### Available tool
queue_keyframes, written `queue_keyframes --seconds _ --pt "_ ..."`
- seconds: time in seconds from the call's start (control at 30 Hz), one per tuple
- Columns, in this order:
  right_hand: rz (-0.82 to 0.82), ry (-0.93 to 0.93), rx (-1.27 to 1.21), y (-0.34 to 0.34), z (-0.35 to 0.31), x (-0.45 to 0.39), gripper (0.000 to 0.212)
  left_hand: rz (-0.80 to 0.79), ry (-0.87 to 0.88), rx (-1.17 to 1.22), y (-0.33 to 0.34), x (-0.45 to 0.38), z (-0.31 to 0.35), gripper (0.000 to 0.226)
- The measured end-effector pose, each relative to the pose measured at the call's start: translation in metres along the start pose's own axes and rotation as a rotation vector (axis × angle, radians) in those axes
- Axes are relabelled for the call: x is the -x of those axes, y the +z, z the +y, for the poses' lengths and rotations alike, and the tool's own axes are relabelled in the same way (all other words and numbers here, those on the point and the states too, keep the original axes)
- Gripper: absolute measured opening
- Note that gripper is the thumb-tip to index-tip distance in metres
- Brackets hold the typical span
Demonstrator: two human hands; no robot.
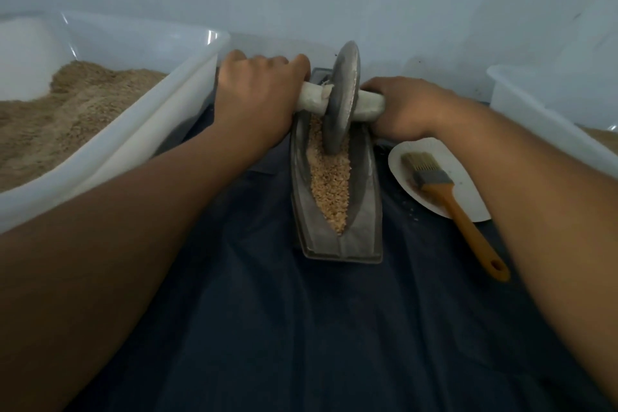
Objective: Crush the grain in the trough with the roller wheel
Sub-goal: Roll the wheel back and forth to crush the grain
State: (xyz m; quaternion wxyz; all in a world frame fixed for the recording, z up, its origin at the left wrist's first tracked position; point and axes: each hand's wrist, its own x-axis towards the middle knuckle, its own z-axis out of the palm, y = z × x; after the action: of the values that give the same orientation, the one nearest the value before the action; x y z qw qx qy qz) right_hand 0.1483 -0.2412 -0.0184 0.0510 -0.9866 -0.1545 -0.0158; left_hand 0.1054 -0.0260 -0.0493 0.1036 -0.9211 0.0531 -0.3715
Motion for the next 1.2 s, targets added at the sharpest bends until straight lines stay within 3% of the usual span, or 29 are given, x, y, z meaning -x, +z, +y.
queue_keyframes --seconds 0.37,0.73,1.2 --pt "0.171 0.036 0.130 0.008 -0.011 0.042 0.015 0.020 -0.002 0.082 -0.021 0.039 0.003 0.030" --pt "0.373 -0.025 0.132 0.020 -0.021 0.092 0.027 0.048 -0.002 0.068 -0.041 0.073 0.005 0.032" --pt "0.372 0.008 0.138 0.024 -0.019 0.095 0.023 0.035 0.015 0.056 -0.048 0.072 0.006 0.032"
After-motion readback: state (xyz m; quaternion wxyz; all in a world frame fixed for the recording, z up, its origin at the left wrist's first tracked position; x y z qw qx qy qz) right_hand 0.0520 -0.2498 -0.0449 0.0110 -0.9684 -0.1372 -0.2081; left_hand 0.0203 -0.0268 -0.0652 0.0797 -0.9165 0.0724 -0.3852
